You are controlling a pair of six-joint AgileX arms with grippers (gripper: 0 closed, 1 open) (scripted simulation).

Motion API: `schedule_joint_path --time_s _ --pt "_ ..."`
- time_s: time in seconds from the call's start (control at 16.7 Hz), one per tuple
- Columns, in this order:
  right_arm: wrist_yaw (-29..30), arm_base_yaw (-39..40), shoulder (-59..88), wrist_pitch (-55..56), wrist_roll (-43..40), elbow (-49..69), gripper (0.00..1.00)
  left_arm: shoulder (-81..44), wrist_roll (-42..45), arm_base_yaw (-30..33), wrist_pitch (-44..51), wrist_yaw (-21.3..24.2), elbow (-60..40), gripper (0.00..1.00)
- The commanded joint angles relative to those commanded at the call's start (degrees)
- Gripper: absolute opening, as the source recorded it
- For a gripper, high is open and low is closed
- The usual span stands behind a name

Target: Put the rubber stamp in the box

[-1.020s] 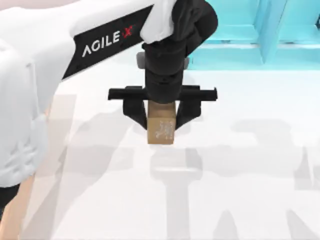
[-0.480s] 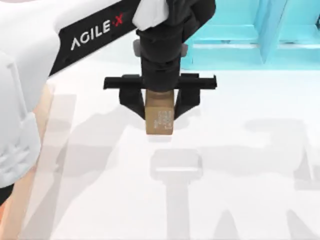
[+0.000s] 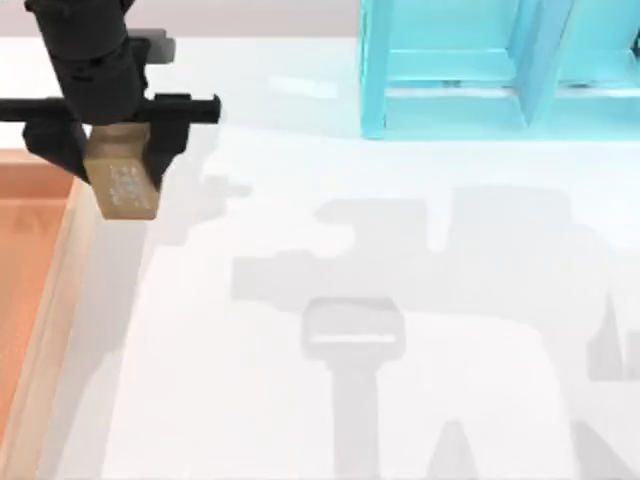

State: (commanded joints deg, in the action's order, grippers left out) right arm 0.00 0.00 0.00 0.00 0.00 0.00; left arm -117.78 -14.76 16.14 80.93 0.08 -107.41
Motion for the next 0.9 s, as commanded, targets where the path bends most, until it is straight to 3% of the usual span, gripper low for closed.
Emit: schedule_joint_path --time_s 0.3,0.48,0.9 --pt "0.0 0.0 0.0 0.0 0.0 0.0 1.00 8.3 20.2 -20.3 -0.2 -0.3 8.9 0.00" --pt "0.0 0.0 0.0 0.0 0.0 0.0 1.00 12.9 28.8 -28.8 -0.8 -0.3 13.1 0.00" --pt "0.0 0.0 0.0 0.0 0.0 0.0 1.00 14.9 31.9 -31.7 -1.2 -0.2 14.9 0.00"
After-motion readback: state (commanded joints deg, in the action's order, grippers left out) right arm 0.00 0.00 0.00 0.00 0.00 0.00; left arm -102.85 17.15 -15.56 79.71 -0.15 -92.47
